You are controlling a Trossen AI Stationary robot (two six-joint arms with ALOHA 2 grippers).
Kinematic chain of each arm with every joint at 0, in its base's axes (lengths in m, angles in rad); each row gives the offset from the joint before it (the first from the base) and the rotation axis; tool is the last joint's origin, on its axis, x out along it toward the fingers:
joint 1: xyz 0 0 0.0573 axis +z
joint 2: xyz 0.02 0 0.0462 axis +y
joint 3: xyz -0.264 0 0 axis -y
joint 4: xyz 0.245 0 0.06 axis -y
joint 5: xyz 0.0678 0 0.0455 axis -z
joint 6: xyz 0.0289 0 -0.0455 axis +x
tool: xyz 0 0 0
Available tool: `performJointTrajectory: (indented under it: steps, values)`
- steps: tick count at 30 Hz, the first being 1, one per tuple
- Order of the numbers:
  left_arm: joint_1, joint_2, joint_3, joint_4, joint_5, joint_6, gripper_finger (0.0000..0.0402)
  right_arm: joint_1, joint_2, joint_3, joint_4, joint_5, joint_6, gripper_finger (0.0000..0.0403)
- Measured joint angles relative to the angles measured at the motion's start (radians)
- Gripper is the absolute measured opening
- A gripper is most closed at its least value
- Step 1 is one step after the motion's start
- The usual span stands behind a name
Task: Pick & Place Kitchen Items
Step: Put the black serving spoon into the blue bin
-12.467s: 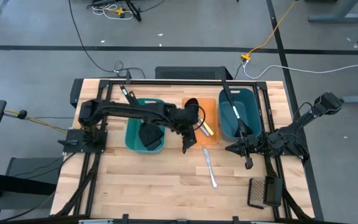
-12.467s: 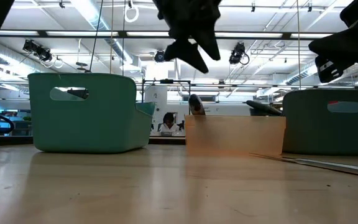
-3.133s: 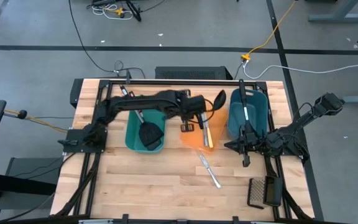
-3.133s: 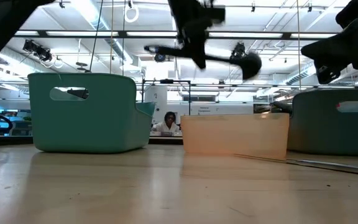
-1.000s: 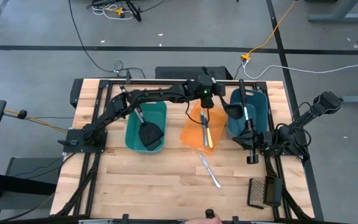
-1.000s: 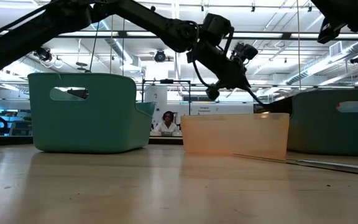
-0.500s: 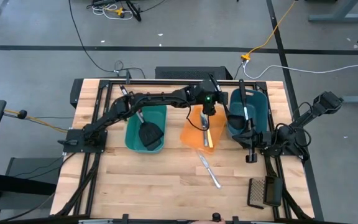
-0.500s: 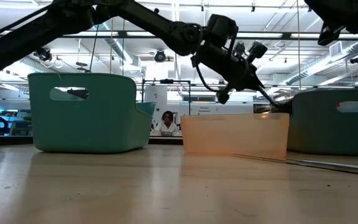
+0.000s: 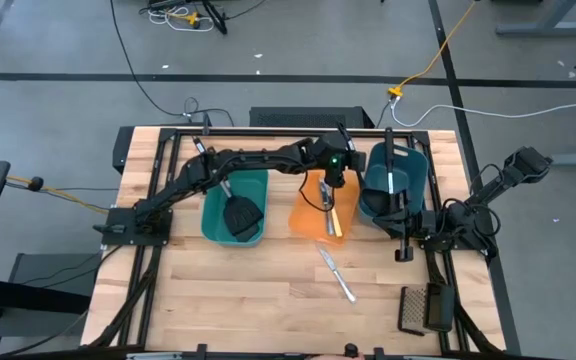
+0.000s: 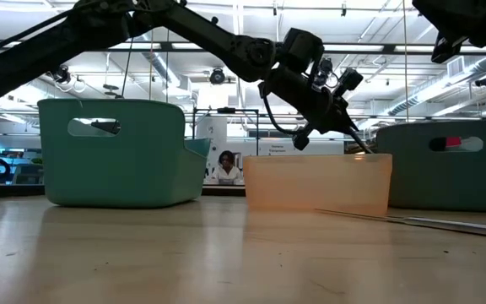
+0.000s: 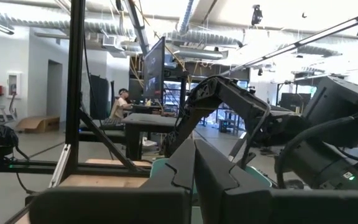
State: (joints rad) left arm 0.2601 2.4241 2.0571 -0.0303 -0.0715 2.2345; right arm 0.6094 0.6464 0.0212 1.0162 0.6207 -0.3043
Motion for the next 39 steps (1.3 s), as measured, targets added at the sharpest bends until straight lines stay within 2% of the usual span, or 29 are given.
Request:
performJointTrajectory:
  steps: [4,12,20,27,33,39]
  values:
    - [-0.023,-0.002,0.0,-0.044,-0.026,-0.018,0.0033,0.0,0.0,0.0,0.0,0.0,0.0,0.0013]
    - [-0.066,-0.004,0.001,-0.057,-0.002,0.002,0.0033,0.0,0.0,0.0,0.0,0.0,0.0,0.0013]
    - [-0.07,-0.004,0.001,-0.063,0.068,0.03,0.0033,0.0,0.0,0.0,-0.002,-0.001,0.0,0.0013]
    - [-0.069,-0.003,0.0,-0.067,0.07,0.003,0.0035,0.0,0.0,0.0,-0.01,-0.002,0.011,0.0013]
    - [-0.07,0.0,-0.001,-0.078,0.067,0.006,0.0062,0.0,0.0,0.0,-0.01,-0.003,0.011,0.0013]
    - [-0.07,0.0,-0.002,-0.07,0.066,-0.001,0.0057,0.0,0.0,0.0,-0.011,-0.003,0.011,0.0013]
